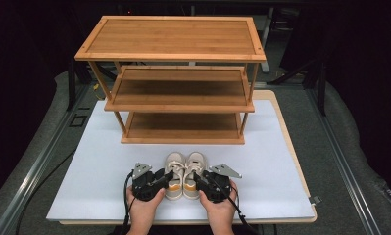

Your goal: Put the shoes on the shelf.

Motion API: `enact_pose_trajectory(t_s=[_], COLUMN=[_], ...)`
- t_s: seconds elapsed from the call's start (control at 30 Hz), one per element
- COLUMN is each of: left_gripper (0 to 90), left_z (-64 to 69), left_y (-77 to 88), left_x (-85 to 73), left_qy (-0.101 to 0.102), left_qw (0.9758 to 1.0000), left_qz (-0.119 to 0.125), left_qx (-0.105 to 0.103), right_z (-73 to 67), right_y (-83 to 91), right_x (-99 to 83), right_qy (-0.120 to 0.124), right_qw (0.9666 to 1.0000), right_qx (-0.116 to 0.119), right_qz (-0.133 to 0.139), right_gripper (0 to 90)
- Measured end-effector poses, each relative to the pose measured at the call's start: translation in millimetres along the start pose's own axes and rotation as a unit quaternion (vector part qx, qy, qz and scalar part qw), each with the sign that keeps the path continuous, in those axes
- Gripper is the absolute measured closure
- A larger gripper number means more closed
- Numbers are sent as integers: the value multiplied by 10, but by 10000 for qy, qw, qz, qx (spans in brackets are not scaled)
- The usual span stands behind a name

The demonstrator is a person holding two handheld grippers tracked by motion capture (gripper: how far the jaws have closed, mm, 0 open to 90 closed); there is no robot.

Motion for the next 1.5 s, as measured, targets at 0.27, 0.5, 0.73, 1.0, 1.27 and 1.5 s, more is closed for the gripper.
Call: enact_pose_trajectory(t_s=[0.27, 0.5, 0.73, 1.0, 1.27, 1.5], left_gripper=[591, 592, 592, 592, 592, 592], left_z=[1, 0, 15, 16, 61, 82], left_y=[0, 3, 9, 69, 202, 289], left_x=[-24, -10, 45, 87, 248, 379], left_qy=[135, 157, 156, 155, 40, 30], left_qw=[9998, 9998, 9998, 9998, 9996, 9993], left_qz=[113, 75, -19, 58, 252, 340], left_qx=[-47, -62, -77, -72, -101, -145], right_z=[0, 6, 20, -15, -98, -161], right_y=[7, 4, 6, 36, 156, 225], right_x=[-42, -29, -3, 29, 188, 330], right_qy=[-136, -153, -328, -338, -199, -114], right_qw=[9998, 9997, 9992, 9991, 9989, 9987], right_qx=[57, 100, 156, 177, 198, 149], right_qz=[148, 143, 151, 177, 387, 478], right_gripper=[591, 593, 593, 593, 593, 591])
Point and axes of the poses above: each handheld gripper's, and its own axes: y roughly backward along the jaws, x roughly out of its top, z roughly to its right, the point moved 2 cm from there along -y, roughly forward along the jaws, and after that the axes turned 7 degrees about -z, right-handed, at the moved point
